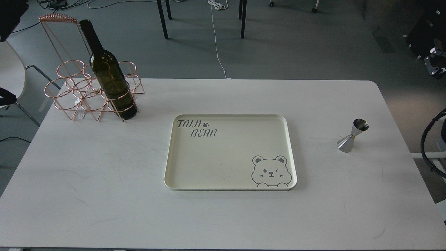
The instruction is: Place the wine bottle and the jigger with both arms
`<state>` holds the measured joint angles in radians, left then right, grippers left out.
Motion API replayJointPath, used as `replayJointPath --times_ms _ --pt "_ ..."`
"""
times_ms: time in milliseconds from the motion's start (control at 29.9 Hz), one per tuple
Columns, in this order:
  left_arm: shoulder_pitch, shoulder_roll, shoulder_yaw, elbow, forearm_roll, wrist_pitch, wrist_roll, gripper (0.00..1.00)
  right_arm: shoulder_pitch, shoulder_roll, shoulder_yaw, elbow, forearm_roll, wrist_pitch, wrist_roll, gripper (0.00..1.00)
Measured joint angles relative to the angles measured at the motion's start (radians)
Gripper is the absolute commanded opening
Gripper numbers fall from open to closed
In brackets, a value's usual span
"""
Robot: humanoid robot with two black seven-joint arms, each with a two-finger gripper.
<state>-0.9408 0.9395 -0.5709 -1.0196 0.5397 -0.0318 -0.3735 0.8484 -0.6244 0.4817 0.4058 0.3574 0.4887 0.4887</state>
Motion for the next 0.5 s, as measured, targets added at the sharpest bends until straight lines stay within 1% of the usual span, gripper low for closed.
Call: replayJointPath --times_ms 100,167,234,301,368,434,501 --pt "0.016 0.005 0.002 0.026 -0.204 -0.022 -0.002 0.98 0.0 0.001 -0.003 -0.027 0.0 0.0 0.0 0.99" --pt "0.039 0.005 0.003 0.041 -0.292 -0.055 -0.008 0.98 -0.001 0.006 -0.003 -0.053 0.0 0.0 0.0 0.99" --pt "0.068 0.004 0.003 0.055 -0.363 -0.102 -0.028 0.98 -0.008 0.012 0.002 -0.09 0.001 0.0 0.0 0.99" --pt "0.103 -0.003 0.003 0.08 -0.425 -0.154 -0.066 0.98 -0.019 0.015 0.005 -0.123 0.002 0.0 0.0 0.99" --pt "0.126 -0.014 0.003 0.105 -0.465 -0.188 -0.093 0.98 -0.029 0.016 0.006 -0.134 0.003 0.0 0.0 0.99" --pt "0.147 -0.042 0.003 0.148 -0.506 -0.218 -0.108 0.98 -0.048 0.022 0.004 -0.135 0.003 0.0 0.0 0.99" --pt "0.164 -0.072 0.003 0.192 -0.549 -0.253 -0.113 0.98 -0.067 0.028 0.002 -0.132 0.003 0.0 0.0 0.99"
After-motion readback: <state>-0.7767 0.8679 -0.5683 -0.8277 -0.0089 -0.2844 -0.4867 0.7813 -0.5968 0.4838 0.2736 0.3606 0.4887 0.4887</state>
